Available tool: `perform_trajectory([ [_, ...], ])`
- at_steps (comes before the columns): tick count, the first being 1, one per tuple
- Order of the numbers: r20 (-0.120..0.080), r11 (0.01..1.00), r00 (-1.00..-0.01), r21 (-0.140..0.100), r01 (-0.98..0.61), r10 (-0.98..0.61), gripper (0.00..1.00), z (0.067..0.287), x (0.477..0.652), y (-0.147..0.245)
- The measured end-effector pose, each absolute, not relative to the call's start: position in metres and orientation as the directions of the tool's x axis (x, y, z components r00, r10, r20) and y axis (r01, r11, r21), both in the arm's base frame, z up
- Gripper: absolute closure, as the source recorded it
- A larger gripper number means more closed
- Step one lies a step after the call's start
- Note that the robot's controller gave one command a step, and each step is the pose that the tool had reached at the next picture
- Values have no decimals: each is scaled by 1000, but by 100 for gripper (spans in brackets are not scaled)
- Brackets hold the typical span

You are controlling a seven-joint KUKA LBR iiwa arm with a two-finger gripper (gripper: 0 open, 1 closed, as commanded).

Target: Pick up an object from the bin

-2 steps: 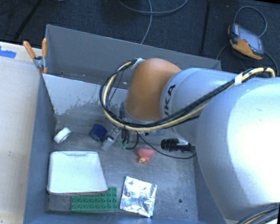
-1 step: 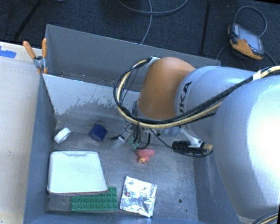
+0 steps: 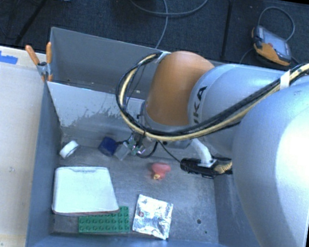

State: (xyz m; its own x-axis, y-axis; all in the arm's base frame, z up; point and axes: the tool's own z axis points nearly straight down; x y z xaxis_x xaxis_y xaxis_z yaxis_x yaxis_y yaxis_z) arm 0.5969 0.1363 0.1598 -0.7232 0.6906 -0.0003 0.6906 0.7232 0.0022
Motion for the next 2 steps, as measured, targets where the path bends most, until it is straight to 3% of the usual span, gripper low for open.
perform_trajectory([
  [1,0,715,-715,1,699,699,100,154,611,159],
  [2,3,722,-722,-5,691,691,100,117,596,173],
])
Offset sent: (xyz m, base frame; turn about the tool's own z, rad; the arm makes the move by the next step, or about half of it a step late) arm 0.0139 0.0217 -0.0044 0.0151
